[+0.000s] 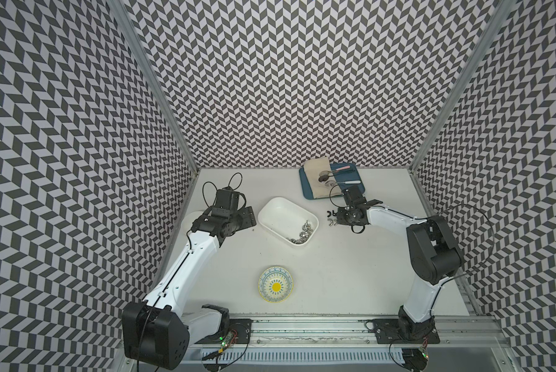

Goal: Take out the wing nut from the storage box
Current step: Place the wing nut at the center of the board.

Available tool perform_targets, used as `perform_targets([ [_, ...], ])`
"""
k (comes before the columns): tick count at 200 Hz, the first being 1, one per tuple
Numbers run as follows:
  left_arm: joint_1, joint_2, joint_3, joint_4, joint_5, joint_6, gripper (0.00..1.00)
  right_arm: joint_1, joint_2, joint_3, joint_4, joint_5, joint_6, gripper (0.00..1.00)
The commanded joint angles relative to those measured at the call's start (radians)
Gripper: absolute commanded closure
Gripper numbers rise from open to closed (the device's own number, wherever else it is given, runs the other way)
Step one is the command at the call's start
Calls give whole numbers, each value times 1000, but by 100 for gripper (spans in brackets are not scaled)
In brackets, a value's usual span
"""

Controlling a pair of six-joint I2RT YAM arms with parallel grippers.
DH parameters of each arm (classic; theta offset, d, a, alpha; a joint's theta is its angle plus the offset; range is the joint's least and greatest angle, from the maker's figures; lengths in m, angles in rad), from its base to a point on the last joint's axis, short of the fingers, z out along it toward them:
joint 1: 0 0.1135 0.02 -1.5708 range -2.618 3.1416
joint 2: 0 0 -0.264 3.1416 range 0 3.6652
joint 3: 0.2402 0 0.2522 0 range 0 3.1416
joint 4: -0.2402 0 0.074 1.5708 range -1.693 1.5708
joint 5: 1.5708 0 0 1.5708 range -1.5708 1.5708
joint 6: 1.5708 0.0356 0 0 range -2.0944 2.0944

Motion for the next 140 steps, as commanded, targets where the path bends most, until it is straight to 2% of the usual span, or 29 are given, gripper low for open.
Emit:
perform_targets([
  [1,7,0,30,10,8,-2,22,-2,28,-8,49,7,-6,97],
  [71,7,-5,23,11,5,-5,21,-4,65,-1,51,16,-10,94],
  [140,7,-6,19,14,3,-9,21,-6,28,36,21,19,-11,80],
])
